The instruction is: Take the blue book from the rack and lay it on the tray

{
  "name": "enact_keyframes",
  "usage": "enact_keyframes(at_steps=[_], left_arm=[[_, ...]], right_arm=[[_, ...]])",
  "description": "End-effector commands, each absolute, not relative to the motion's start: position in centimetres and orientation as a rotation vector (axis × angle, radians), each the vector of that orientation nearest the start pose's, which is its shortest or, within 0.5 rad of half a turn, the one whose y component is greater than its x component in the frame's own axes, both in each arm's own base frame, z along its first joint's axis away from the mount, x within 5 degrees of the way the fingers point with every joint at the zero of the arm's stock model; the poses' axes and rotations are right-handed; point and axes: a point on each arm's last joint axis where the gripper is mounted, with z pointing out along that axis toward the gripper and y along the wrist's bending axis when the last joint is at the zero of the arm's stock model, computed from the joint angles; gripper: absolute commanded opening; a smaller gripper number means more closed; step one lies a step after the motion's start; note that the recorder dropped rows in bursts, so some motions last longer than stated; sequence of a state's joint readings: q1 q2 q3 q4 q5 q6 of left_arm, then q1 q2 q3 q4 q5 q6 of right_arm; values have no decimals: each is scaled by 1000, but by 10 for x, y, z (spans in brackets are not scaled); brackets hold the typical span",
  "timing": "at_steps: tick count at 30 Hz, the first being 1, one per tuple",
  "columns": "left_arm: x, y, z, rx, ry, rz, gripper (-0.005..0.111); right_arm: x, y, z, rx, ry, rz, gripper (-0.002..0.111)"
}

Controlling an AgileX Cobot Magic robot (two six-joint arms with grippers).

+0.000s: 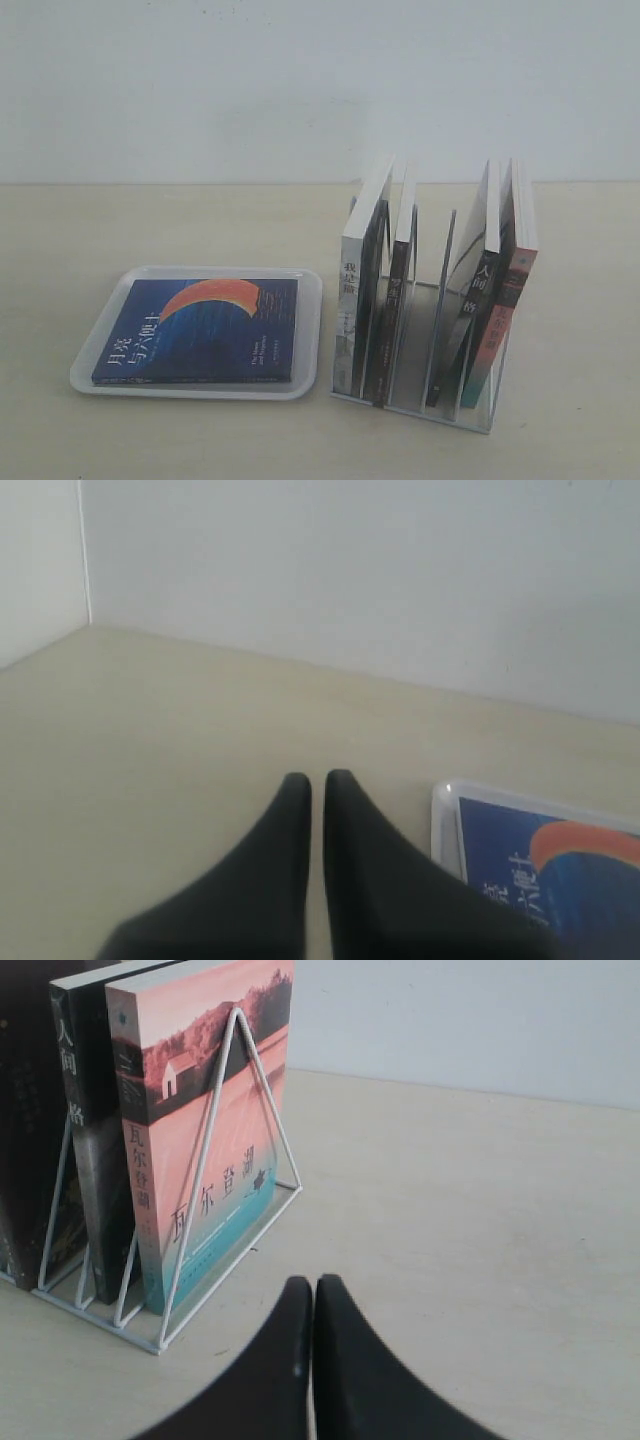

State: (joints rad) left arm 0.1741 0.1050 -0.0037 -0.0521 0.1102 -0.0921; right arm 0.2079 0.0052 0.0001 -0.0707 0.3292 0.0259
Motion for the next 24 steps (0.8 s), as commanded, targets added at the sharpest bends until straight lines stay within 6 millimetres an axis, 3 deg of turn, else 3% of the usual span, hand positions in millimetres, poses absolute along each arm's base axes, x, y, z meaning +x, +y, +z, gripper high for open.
enact_keyframes(at_steps=[1, 6, 18, 24], left_arm=[[62, 10, 192, -242, 1729, 37, 4], [60, 10, 182, -255, 1843, 35, 4], [60, 10, 184, -250, 1820, 37, 4], [55, 9, 246, -149, 1127, 62, 4]], right_arm=[[53, 9, 184, -218, 1792, 90, 0], [53, 9, 184, -218, 1792, 90, 0], [53, 9, 184, -218, 1792, 90, 0], [53, 9, 184, -218, 1792, 90, 0]])
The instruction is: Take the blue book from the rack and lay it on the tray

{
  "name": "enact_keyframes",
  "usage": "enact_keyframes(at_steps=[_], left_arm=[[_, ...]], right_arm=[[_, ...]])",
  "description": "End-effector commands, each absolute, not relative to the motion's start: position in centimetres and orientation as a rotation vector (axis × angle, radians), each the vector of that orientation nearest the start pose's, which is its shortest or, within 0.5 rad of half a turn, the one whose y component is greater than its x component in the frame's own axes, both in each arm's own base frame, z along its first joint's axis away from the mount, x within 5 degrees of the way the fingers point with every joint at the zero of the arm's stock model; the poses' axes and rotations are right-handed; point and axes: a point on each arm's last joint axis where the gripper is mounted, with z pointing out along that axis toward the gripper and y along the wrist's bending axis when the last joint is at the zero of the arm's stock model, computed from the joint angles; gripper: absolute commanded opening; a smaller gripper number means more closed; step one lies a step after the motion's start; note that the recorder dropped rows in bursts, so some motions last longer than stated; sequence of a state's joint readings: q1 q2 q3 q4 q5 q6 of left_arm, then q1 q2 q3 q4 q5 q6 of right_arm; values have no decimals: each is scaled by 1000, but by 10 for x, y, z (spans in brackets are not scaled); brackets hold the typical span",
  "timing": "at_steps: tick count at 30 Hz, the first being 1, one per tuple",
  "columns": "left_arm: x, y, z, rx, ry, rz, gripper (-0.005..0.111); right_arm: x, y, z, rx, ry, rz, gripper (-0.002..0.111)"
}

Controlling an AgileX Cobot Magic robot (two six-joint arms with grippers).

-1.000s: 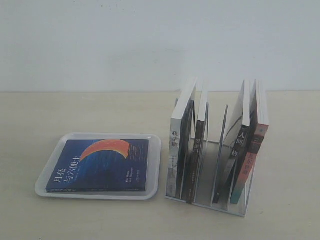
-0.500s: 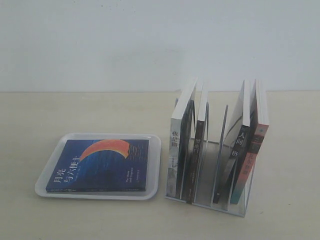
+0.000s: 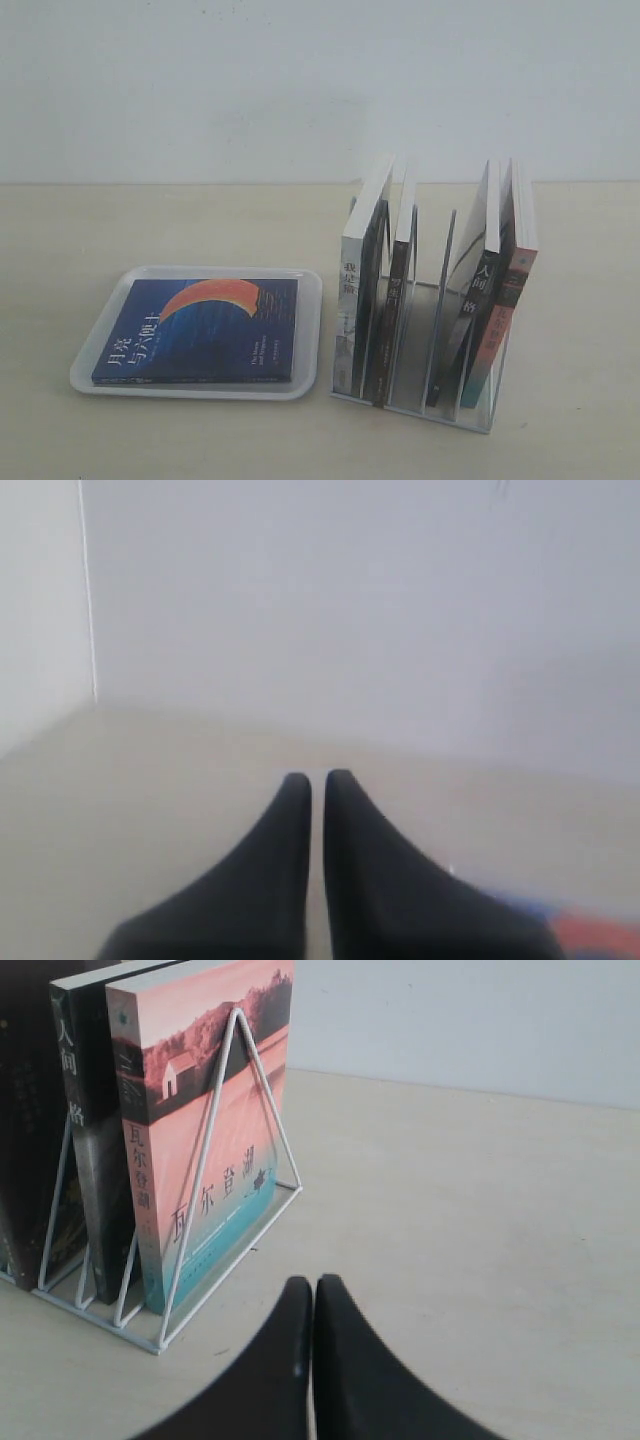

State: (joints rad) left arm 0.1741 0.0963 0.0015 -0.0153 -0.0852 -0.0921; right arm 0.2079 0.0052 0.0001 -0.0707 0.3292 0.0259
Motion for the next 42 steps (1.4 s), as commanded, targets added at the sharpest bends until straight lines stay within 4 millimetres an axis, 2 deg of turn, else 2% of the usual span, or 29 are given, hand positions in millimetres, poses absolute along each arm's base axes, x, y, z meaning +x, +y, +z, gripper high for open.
enact_keyframes(at_steps=[1, 4, 7, 10, 14, 42], left_arm=[[53, 9, 251, -141, 1066, 63, 4], [53, 8, 252, -120, 1066, 75, 4], [58, 9, 238, -142, 1227, 75, 4], [63, 10, 214, -180, 1498, 73, 4], [59, 11, 182, -230, 1845, 68, 4], [60, 10, 182, -231, 1843, 66, 4]], right_arm=[[53, 9, 184, -218, 1792, 90, 0], [53, 9, 184, -218, 1792, 90, 0], [53, 9, 184, -218, 1792, 90, 0], [53, 9, 184, -218, 1792, 90, 0], [53, 9, 184, -218, 1792, 90, 0], [53, 9, 184, -218, 1792, 90, 0]])
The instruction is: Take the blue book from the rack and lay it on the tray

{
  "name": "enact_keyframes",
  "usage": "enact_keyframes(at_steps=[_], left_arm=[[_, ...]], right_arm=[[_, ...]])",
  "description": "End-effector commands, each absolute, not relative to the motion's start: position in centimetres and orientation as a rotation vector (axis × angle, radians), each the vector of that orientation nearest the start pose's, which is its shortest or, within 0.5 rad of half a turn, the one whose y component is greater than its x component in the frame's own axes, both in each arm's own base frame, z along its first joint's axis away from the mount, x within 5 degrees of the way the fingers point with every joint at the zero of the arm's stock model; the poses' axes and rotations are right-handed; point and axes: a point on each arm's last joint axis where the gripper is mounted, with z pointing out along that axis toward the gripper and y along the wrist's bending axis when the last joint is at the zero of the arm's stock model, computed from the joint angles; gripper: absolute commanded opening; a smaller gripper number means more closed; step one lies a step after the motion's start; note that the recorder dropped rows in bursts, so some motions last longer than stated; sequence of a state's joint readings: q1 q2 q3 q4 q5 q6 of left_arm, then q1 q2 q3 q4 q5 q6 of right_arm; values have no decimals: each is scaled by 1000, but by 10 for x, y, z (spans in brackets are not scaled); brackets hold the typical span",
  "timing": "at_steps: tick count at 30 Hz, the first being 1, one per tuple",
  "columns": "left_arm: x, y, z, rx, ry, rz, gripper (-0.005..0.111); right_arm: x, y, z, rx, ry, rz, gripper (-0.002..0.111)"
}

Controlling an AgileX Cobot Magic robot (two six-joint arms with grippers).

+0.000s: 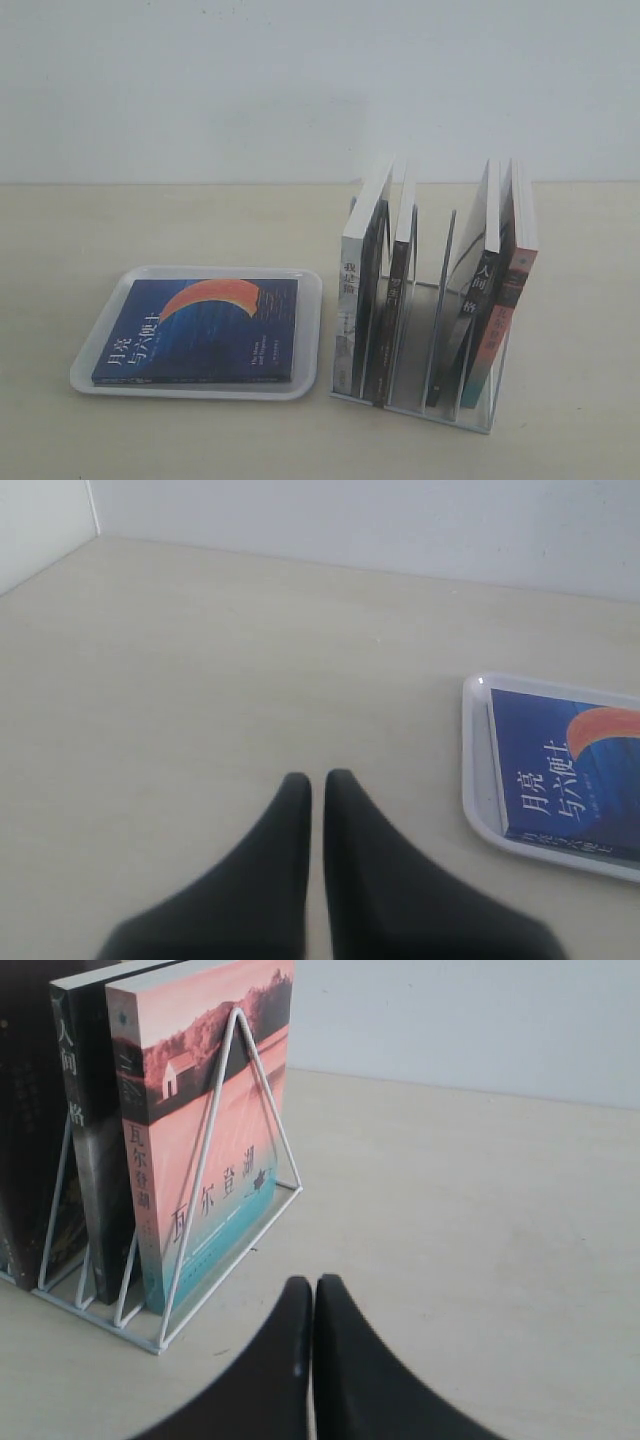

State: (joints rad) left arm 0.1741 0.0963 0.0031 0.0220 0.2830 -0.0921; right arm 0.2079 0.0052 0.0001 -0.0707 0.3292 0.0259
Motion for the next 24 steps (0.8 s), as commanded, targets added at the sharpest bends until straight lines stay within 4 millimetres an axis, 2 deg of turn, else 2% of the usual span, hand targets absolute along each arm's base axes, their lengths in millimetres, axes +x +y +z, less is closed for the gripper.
enact_keyframes(at_steps=[1, 15, 24], left_arm=[[60, 10, 182, -231, 1843, 66, 4], [60, 2, 182, -107, 1853, -27, 4], [60, 2, 182, -100, 1854, -32, 4]], right_arm=[[53, 9, 184, -218, 1792, 90, 0], [53, 9, 184, -218, 1792, 90, 0], [53, 9, 184, -218, 1792, 90, 0]])
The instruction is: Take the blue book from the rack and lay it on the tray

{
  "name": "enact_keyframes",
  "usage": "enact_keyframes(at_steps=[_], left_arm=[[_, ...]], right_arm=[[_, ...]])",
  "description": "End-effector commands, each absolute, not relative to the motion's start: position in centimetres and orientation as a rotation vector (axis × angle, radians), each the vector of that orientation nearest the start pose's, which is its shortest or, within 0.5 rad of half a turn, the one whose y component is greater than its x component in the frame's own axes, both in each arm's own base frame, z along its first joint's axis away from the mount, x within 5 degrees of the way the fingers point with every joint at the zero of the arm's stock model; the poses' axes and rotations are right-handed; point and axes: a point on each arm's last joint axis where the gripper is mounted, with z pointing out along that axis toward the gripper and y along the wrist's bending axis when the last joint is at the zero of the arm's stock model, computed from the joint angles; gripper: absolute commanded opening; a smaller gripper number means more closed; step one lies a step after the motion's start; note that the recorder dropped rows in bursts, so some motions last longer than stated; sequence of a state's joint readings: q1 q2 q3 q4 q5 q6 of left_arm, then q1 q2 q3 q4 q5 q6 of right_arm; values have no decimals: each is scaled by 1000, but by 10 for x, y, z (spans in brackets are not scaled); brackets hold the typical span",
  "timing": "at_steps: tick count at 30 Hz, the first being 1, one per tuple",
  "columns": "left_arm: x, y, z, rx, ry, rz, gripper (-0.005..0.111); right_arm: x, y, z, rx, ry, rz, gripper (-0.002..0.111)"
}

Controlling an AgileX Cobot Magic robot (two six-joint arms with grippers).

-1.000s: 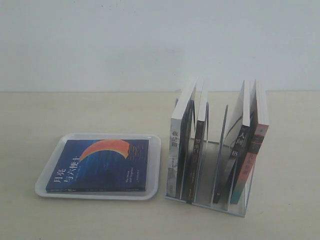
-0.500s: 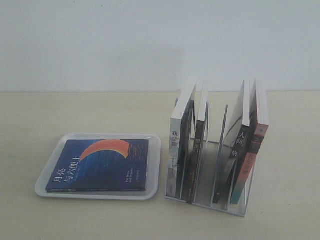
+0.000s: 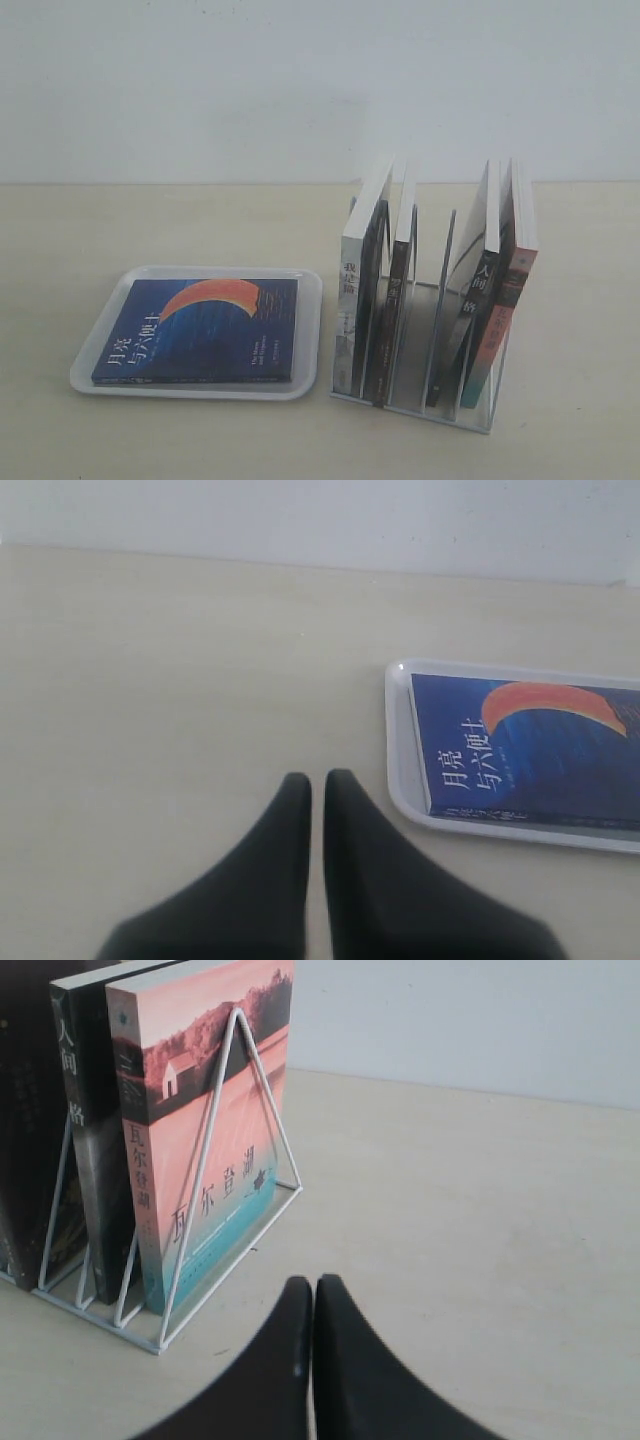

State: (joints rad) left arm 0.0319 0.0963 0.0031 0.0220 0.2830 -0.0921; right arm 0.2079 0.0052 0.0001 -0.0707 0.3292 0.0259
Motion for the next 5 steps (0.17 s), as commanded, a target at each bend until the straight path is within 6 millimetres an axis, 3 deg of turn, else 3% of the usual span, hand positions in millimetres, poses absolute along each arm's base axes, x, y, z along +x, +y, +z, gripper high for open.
enact_keyframes(at_steps=[1, 5], left_arm=[[60, 2, 182, -100, 1854, -32, 4], [60, 2, 182, -94, 1854, -37, 4]], right_arm=[[53, 9, 184, -218, 1792, 90, 0], [53, 9, 184, -218, 1792, 90, 0]])
